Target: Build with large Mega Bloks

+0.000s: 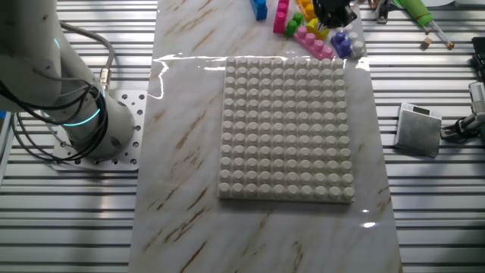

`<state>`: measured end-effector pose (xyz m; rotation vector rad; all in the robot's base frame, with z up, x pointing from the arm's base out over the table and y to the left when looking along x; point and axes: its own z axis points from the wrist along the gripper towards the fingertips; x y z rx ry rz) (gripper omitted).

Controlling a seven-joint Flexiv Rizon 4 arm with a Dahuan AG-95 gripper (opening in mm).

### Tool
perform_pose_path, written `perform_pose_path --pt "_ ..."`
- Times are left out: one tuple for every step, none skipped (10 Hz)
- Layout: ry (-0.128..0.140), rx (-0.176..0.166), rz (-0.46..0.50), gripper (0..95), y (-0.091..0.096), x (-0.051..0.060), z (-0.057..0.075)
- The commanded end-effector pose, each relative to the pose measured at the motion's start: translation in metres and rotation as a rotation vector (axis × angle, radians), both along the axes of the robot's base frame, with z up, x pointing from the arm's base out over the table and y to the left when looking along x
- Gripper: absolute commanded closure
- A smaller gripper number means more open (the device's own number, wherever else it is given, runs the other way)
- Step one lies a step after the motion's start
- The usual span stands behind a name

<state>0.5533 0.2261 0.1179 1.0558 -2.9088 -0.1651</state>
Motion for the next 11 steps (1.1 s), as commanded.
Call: perform_pose_path --pt "0.002 -0.006 -0.034 95.0 0.003 0.002 -0.001" --pt "0.003 -0.008 -0.044 95.0 0.007 0.003 -0.002" --pt "0.002 -0.01 -0.058 95.0 0.018 0.005 -0.006" --pt "0.003 -0.011 -0.065 95.0 0.022 0.006 -0.008" --pt "0.004 -0.013 -0.08 95.0 0.031 0.006 -0.014" --pt "0.002 -0.012 -0.077 95.0 0.036 0.006 -0.017" --pt "0.001 -0.012 -0.077 95.0 0.041 0.004 -0.02" --pt "0.002 -0.013 -0.086 95.0 0.046 0.002 -0.024" --pt "0.001 -0.014 -0.092 95.0 0.051 0.0 -0.027" --pt "-0.002 -0.01 -0.094 95.0 0.057 0.0 -0.029" --pt "-0.002 -0.012 -0.097 76.0 0.061 0.0 -0.031"
